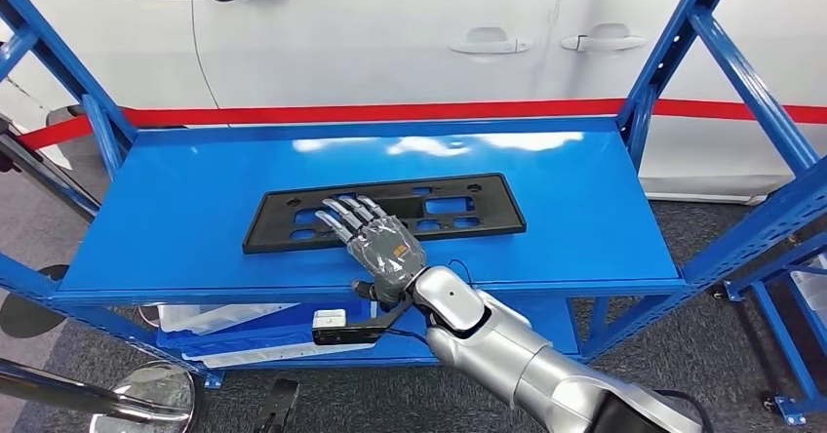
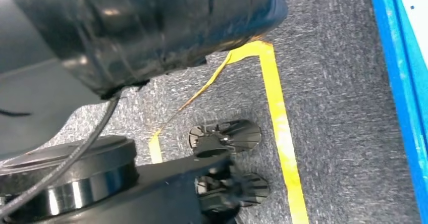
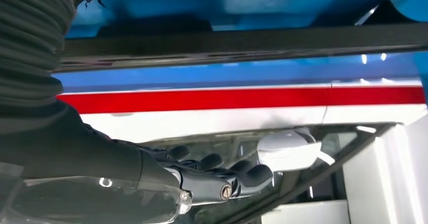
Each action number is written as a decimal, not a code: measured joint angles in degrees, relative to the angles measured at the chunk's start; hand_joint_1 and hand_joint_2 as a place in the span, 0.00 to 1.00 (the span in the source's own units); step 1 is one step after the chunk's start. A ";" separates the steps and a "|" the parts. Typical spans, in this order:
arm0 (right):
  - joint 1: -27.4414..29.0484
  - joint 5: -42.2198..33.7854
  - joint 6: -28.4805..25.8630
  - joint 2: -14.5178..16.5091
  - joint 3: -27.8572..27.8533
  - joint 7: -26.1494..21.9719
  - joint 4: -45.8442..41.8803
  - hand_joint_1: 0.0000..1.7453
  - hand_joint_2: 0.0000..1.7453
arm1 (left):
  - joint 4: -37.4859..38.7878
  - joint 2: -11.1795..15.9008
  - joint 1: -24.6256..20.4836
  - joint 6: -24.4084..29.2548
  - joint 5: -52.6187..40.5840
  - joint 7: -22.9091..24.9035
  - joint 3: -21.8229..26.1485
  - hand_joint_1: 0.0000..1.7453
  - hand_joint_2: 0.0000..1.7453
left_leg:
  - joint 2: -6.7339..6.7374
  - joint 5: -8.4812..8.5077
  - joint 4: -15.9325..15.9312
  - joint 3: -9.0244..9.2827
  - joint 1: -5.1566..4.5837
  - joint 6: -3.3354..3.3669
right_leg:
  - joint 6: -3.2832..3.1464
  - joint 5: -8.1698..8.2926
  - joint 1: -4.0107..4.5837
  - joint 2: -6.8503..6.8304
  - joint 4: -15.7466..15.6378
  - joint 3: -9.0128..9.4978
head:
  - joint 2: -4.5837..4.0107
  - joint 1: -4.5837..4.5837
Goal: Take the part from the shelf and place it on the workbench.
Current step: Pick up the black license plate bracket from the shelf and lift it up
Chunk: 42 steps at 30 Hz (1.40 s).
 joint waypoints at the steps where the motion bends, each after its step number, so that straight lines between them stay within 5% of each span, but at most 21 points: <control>1: -0.22 -0.04 0.24 0.11 0.01 -0.03 0.57 0.00 1.00 | 0.00 0.02 -0.08 -0.03 -0.08 0.03 -0.15 0.00 0.00 | -0.05 -0.08 -0.91 0.40 -0.15 0.24 | 0.25 0.01 0.06 0.00 -0.03 -0.05 | 0.00 0.03; 5: -0.96 -0.30 1.22 0.39 0.04 -0.04 2.59 0.00 1.00 | 0.00 0.03 -0.09 -0.09 -0.39 0.16 -0.56 0.00 0.00 | -0.06 0.28 -1.85 0.93 0.05 1.45 | 1.54 -1.04 0.14 -0.06 1.00 -0.56 | 0.00 0.16; 8: -1.71 -0.14 1.89 0.55 0.07 0.16 4.45 0.00 1.00 | 0.01 0.03 -0.32 -0.22 -0.68 0.36 -0.82 0.00 0.00 | 0.02 0.39 -2.18 1.15 0.10 2.05 | 1.93 -5.55 0.04 -0.07 10.09 -4.84 | 0.00 0.34; 10: -1.82 0.08 2.34 0.58 0.15 0.60 5.89 0.00 1.00 | 0.01 0.04 -0.30 -0.27 -0.79 0.53 -0.97 0.00 0.00 | 0.00 0.26 -2.05 1.17 0.06 2.24 | 1.98 -6.50 -0.04 -0.07 15.03 -7.49 | 0.00 0.35; 12: -2.14 0.22 2.50 0.62 0.33 1.33 7.26 0.00 1.00 | 0.01 0.04 -0.27 -0.46 -0.91 0.72 -1.03 0.00 0.00 | -0.08 0.01 -1.73 1.22 0.07 2.23 | 1.91 -3.43 -0.12 -0.08 12.14 -6.53 | 0.00 0.36; 15: -3.57 0.41 2.91 0.93 0.58 3.07 9.48 0.00 1.00 | 0.01 0.13 -0.44 -1.45 -1.23 1.06 -1.24 0.00 0.00 | -0.15 -0.69 -0.70 0.83 -0.16 1.60 | 1.43 0.59 -0.03 -0.05 2.70 -2.35 | 0.00 0.32; 20: -5.92 1.18 4.44 1.34 0.86 6.70 13.34 0.00 1.00 | 0.02 0.81 -0.69 -2.55 -1.45 1.16 -1.99 0.00 0.00 | -0.02 -1.47 0.48 0.14 -0.15 0.16 | 0.19 0.66 -0.07 0.17 0.54 -1.39 | 0.00 0.12; 24: -7.37 1.33 5.31 0.57 0.86 9.52 16.22 0.00 1.00 | 0.02 1.14 -0.64 -2.55 -1.54 1.17 -2.15 0.00 0.00 | 0.07 -6.80 11.67 -5.13 0.23 -1.00 | -0.45 0.77 -0.17 0.03 0.22 -1.00 | 0.00 -0.30; 26: -7.73 1.35 5.40 -0.05 0.86 10.04 17.04 0.00 1.00 | 0.03 1.25 -0.44 -2.57 -1.54 1.17 -2.22 0.00 0.00 | 0.07 -6.50 13.73 -6.30 0.31 -1.13 | -0.51 0.74 -0.15 0.10 0.23 -0.91 | 0.00 -0.30; 29: -8.36 1.74 5.30 -1.09 0.86 10.81 18.05 0.00 1.00 | 0.04 1.54 -0.54 -2.64 -1.54 1.17 -2.25 0.00 0.00 | 0.07 -1.33 4.48 -1.72 0.28 -0.71 | -0.36 0.65 -0.09 0.35 0.25 -0.63 | 0.00 -0.32; 31: -8.97 2.18 5.20 -1.86 0.86 11.66 18.76 0.00 1.00 | 0.04 1.70 -0.73 -2.72 -1.56 1.16 -2.28 0.00 0.00 | 0.04 -0.22 -0.18 0.63 -0.01 -0.10 | 0.10 0.62 0.02 0.38 0.27 -0.63 | 0.00 -0.25; 34: -9.38 2.69 4.82 -2.91 0.86 12.97 19.32 0.00 1.00 | 0.04 1.77 -0.58 -2.79 -1.59 1.17 -2.33 0.00 0.00 | 0.06 -0.15 -1.34 1.19 -0.16 0.89 | 1.12 0.69 -0.05 0.35 0.12 -0.58 | 0.00 -0.23; 36: -9.43 3.05 4.44 -3.67 0.86 13.70 19.51 0.00 1.00 | 0.04 1.83 -0.53 -2.79 -1.60 1.16 -2.33 0.00 0.00 | 0.18 0.29 -1.97 1.47 0.10 1.59 | 1.74 -0.74 -0.08 0.29 1.92 -1.34 | 0.00 -0.13; 40: -9.31 3.50 4.22 -4.81 0.86 14.15 19.98 0.00 1.00 | 0.04 1.86 -0.46 -2.79 -1.60 1.17 -2.33 0.00 0.00 | 0.26 0.50 -2.16 1.47 0.15 2.40 | 2.39 -6.30 -0.31 0.23 13.34 -6.29 | 0.00 0.07; 42: -9.24 3.80 4.07 -5.14 0.86 14.73 20.15 0.03 1.00 | 0.04 1.86 -0.37 -2.79 -1.60 1.17 -2.33 0.00 0.00 | 0.22 0.44 -2.01 1.46 0.20 2.32 | 2.56 -4.61 -0.59 0.21 12.32 -5.62 | 0.00 0.08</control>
